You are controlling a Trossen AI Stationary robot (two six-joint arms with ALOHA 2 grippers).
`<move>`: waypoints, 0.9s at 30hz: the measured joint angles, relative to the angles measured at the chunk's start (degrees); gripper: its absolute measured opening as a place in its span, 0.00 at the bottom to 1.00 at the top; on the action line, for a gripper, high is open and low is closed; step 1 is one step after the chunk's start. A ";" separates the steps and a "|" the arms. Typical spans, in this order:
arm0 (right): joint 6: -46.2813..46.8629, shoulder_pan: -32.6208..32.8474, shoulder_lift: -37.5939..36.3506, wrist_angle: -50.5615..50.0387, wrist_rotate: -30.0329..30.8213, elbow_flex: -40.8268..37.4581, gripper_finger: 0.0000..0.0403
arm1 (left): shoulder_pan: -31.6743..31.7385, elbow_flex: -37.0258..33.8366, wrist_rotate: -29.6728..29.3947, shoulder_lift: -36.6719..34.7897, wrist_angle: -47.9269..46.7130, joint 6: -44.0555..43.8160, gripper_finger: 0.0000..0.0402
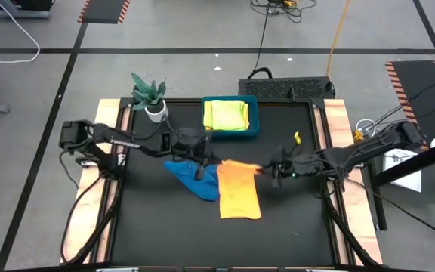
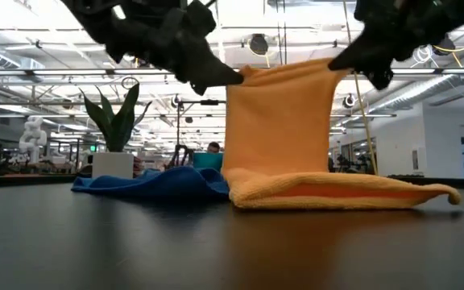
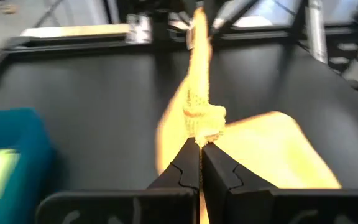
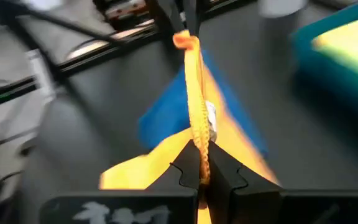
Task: Fold microfiber towels
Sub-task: Fold the orange microfiber cloth
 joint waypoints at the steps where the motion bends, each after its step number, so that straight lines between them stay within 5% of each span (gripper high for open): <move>1: 0.47 0.19 0.87 3.37 -2.10 -1.54 0.00 | -1.27 -0.87 -0.03 0.00 0.75 0.06 0.01; 13: 3.80 4.33 10.13 20.35 -8.31 -9.64 0.00 | -18.87 -4.44 -13.54 3.12 7.28 2.82 0.01; 27: 2.25 6.46 10.98 20.22 -8.48 -9.79 0.00 | -22.58 -4.15 -14.91 14.12 16.44 0.65 0.01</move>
